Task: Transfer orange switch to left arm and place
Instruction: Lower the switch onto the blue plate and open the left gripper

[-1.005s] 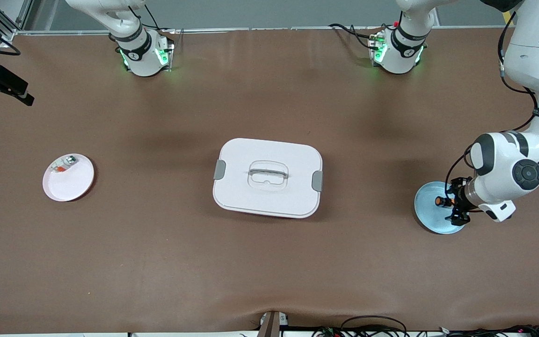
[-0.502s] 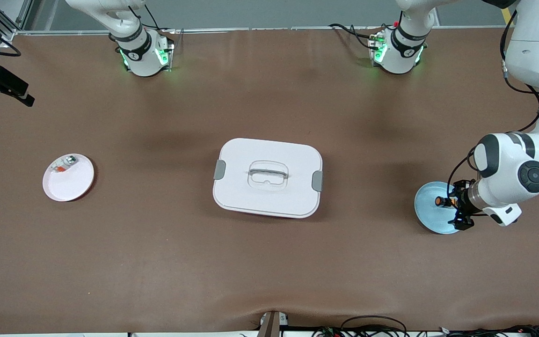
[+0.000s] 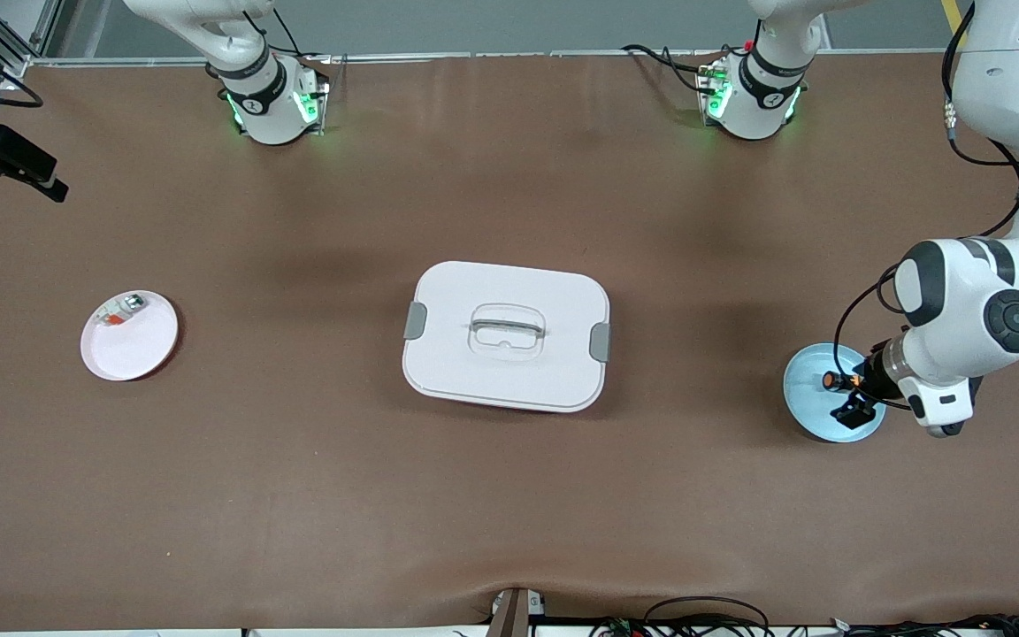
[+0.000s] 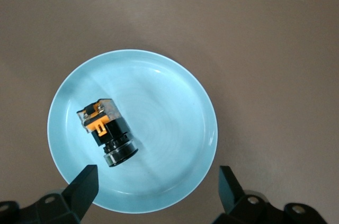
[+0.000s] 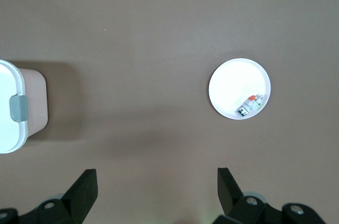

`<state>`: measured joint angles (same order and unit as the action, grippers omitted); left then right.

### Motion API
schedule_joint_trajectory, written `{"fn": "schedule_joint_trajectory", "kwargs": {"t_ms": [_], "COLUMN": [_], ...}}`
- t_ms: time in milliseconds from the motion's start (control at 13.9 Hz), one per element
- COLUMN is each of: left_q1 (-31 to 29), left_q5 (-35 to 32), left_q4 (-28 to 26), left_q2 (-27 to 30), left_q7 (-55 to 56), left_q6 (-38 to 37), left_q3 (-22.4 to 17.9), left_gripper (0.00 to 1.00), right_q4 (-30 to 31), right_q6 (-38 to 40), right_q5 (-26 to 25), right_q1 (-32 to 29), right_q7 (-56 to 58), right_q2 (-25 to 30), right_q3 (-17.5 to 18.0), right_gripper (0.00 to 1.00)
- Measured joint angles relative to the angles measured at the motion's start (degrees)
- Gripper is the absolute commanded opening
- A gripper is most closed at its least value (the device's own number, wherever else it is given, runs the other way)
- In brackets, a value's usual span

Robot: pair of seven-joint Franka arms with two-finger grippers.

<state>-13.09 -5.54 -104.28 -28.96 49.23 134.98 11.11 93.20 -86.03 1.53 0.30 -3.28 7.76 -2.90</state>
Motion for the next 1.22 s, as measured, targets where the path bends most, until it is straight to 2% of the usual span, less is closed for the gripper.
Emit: {"fn": "schedule_joint_trajectory", "kwargs": {"t_ms": [431, 574, 933, 1220], "left_q1": [2.2, 3.3, 4.6, 4.3], "left_q5": [3.6, 5.1, 5.3, 5.3], "left_q4": [-0.2, -0.3, 0.5, 1.0], "left_q2": [2.1, 3.1, 6.7, 13.6], "left_q7": [-31.7, -39.2, -41.3, -42.3], "left_q6": [-0.1, -0.1, -4.0, -10.4], "left_q3": [-0.1, -1.0, -1.7, -1.8], "left_gripper": [1.0, 1.0, 1.0, 1.0], "right_q4": [0.0, 0.1, 0.2, 0.3], "right_q6": [0.0, 0.0, 0.0, 0.0], "right_q5": [0.0, 0.0, 0.0, 0.0], "right_q1": [0.0, 0.1, 0.1, 0.1], "right_q7": [0.0, 0.1, 1.8, 1.9], "right_q2": [0.0, 0.0, 0.0, 0.0], "right_q3": [0.0, 0.0, -0.1, -0.1], "right_gripper": [1.0, 1.0, 1.0, 1.0]}}
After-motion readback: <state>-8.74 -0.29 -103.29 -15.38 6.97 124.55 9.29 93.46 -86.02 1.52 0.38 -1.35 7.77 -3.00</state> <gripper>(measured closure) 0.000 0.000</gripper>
